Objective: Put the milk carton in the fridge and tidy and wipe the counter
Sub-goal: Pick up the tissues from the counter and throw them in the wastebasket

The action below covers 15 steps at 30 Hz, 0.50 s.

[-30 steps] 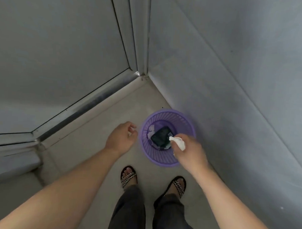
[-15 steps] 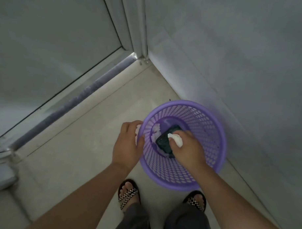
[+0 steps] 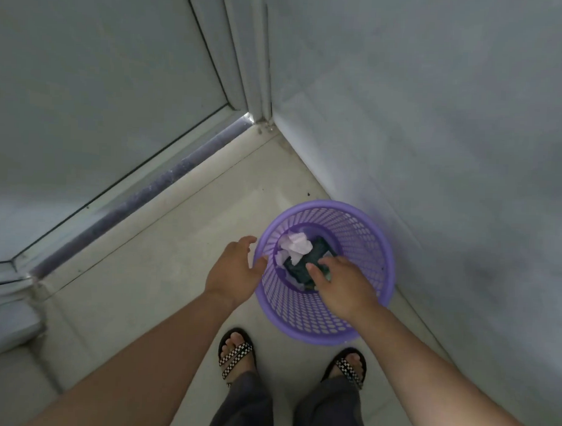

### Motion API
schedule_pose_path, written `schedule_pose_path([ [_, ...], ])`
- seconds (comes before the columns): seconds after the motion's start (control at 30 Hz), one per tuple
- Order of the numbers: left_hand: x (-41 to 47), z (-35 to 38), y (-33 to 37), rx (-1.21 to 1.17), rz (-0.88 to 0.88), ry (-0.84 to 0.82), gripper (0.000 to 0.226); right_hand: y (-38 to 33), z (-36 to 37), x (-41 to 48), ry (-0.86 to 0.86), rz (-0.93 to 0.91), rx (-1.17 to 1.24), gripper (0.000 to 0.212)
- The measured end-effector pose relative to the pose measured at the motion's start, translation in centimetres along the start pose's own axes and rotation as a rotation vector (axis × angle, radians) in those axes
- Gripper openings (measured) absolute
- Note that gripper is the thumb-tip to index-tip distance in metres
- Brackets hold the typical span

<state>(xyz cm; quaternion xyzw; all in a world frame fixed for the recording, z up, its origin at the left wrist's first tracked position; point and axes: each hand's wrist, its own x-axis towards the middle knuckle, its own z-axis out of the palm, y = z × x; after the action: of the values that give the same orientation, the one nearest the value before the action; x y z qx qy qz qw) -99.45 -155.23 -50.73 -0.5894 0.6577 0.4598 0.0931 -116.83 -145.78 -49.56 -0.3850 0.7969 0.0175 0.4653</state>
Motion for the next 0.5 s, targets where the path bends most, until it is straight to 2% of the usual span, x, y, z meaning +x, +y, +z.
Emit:
schedule_pose_path([
  [0.2,-6.3,-6.7,4.9,0.031,-0.021,-0.028,0.037,-3.9,-5.6,-8.3,0.047,-0.004,0.051,0.049],
  [0.37,-16.7,-13.8,9.8,-0.045,-0.034,-0.022,0.029,-8.4,-10.6,-18.4,0.02,0.005,0.16,0.046],
  [0.5,-25.5,-19.6,12.5,-0.159,-0.04,0.003,0.022,-11.5,-13.9,-27.6,0.002,-0.041,0.156,0.048],
])
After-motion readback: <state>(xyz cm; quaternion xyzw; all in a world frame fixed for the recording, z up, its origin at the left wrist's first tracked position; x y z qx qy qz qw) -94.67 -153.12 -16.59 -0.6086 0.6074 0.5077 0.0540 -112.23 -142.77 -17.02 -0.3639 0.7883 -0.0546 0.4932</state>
